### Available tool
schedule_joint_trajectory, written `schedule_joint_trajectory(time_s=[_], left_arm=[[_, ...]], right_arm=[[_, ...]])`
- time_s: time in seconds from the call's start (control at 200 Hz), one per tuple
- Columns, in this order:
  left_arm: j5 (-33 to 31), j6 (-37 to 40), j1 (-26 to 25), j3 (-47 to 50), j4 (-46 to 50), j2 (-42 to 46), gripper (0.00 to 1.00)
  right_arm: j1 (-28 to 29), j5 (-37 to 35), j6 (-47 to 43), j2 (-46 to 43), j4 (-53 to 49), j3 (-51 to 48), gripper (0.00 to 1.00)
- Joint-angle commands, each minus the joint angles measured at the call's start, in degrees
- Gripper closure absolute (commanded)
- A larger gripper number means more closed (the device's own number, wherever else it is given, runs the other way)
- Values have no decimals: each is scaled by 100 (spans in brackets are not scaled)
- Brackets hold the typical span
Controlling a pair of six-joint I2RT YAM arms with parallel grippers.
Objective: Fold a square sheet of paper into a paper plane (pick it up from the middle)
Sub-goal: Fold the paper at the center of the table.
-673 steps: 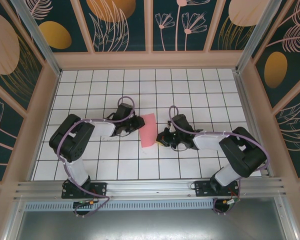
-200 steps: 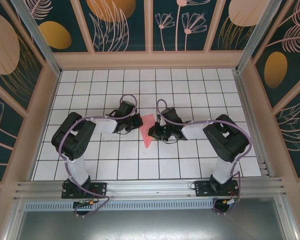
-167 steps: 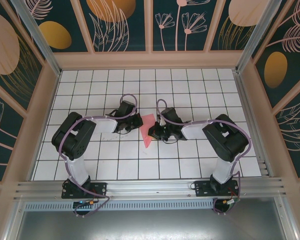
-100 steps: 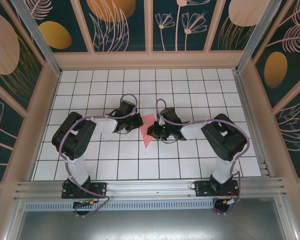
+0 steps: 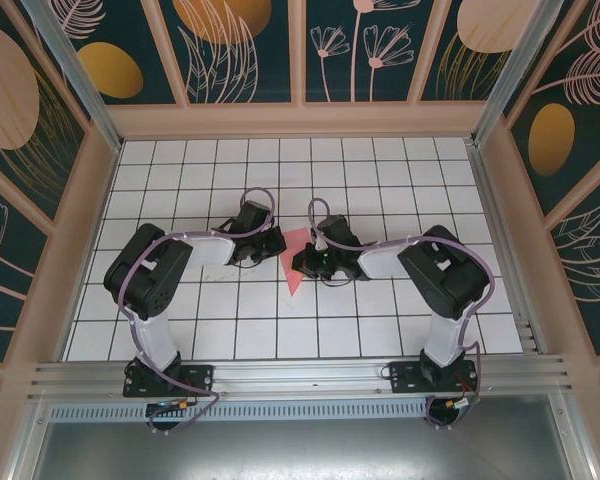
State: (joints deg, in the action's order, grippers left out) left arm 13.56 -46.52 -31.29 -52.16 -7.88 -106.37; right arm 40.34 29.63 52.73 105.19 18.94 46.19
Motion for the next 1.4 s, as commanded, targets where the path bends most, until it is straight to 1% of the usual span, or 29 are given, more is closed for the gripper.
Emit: schedule_joint_trajectory(time_s=[0.0, 0.585, 0.856, 1.396], left_arm=[[82, 81, -20, -2, 217, -199, 97], [112, 69, -23, -2, 200, -215, 97], [112, 72, -26, 4, 200, -216, 97], [120, 69, -26, 14, 195, -209, 97]], right_arm=[[53, -71, -179, 115, 60, 188, 100], [44, -197, -192, 233, -13, 218, 100], [36, -342, -254, 228, -195, 285, 100], [43, -307, -280, 258, -242, 198, 100]])
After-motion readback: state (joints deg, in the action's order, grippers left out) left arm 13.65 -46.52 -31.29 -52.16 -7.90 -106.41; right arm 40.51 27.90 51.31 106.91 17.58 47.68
